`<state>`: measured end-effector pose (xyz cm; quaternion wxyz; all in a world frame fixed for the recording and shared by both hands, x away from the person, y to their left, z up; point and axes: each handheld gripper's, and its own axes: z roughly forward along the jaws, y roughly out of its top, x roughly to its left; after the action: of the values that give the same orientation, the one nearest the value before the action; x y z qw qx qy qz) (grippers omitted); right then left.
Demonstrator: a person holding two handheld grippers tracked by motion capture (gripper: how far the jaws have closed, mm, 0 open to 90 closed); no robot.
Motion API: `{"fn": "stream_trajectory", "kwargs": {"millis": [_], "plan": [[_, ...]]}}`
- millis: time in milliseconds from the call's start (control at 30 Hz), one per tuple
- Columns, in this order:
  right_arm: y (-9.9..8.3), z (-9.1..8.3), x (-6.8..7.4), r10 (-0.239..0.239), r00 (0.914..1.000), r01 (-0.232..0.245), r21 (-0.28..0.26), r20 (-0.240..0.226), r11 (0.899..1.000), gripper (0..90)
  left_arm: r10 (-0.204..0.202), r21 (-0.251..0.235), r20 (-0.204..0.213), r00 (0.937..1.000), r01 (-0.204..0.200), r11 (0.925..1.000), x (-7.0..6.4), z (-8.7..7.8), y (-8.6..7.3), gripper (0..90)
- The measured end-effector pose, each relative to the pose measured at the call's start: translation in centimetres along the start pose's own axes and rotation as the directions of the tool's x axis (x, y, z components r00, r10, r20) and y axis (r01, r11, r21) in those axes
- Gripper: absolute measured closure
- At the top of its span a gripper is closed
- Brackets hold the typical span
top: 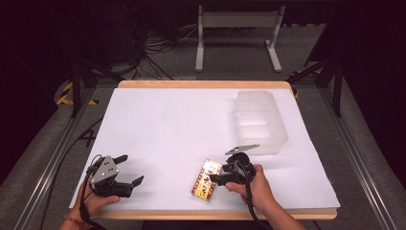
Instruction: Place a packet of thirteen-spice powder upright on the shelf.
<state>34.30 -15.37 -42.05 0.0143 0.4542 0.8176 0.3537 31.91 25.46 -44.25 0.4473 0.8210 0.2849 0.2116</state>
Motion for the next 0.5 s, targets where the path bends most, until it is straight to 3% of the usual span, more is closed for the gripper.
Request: {"fn": "stream_trajectory", "kwargs": {"millis": [100,500], "plan": [[0.8,0.6,0.3,0.026,0.9997,-0.026,0.003,0.007,1.000,27.2,-0.002,0.001,0.000,1.0000,0.002,1.0000,0.0,0.1,0.0,8.8],[4.2,4.2,3.4,-0.039,0.9978,0.034,0.083,0.054,0.996,23.1,-0.001,0.004,0.002,1.0000,0.001,1.0000,0.0,0.1,-0.1,9.0]]}}
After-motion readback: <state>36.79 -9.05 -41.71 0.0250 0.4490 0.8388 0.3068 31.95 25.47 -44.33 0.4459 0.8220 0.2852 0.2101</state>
